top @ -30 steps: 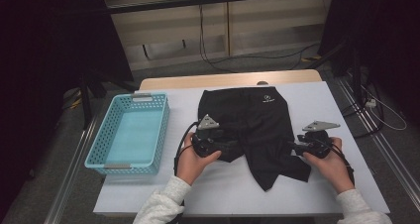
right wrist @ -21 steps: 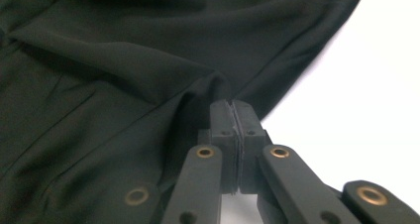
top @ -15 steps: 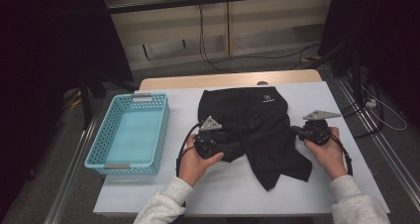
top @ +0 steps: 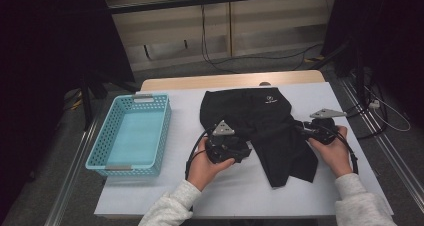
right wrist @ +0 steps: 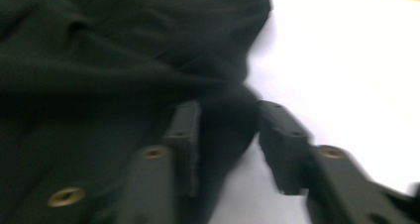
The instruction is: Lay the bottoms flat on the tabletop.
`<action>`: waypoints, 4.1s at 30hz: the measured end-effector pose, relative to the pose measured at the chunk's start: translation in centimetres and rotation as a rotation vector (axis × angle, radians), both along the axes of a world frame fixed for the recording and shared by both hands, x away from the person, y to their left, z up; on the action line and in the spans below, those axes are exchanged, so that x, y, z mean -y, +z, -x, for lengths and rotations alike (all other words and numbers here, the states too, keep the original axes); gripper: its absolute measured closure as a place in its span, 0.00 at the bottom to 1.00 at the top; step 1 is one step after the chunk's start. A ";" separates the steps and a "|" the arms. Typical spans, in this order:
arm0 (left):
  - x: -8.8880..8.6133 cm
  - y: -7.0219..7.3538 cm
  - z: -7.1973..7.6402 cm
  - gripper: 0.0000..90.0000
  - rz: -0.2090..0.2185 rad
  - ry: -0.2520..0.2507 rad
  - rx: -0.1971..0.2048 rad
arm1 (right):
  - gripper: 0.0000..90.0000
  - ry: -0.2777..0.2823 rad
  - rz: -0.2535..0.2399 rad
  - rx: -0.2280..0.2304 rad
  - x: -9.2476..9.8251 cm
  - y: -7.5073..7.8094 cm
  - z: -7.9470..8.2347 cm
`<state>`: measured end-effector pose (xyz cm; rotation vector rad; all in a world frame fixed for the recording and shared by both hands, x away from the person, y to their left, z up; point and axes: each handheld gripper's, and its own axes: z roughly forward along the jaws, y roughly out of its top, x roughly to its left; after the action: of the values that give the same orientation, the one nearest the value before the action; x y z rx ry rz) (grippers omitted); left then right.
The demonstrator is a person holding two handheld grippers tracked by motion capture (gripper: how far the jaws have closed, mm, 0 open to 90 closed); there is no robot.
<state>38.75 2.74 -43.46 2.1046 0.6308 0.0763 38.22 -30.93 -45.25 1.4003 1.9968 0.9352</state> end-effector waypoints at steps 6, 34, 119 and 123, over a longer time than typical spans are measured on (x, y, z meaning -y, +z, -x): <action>0.6 -0.1 0.4 0.31 -0.003 -0.025 0.023 | 0.49 0.035 0.001 0.008 -0.5 0.7 2.5; 5.1 -1.6 1.9 0.46 -0.056 -0.173 0.104 | 0.37 0.085 -0.014 0.000 -0.9 0.5 7.0; 1.5 0.2 -1.3 0.36 -0.034 -0.076 0.034 | 1.00 0.160 -0.055 -0.166 1.8 0.0 13.8; 1.3 0.3 -1.5 0.35 -0.024 -0.059 0.040 | 0.83 0.137 -0.038 -0.112 1.5 0.4 13.4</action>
<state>40.21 1.48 -43.17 2.1384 0.5454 0.0932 24.80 -32.39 -44.83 1.3767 2.1922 0.9777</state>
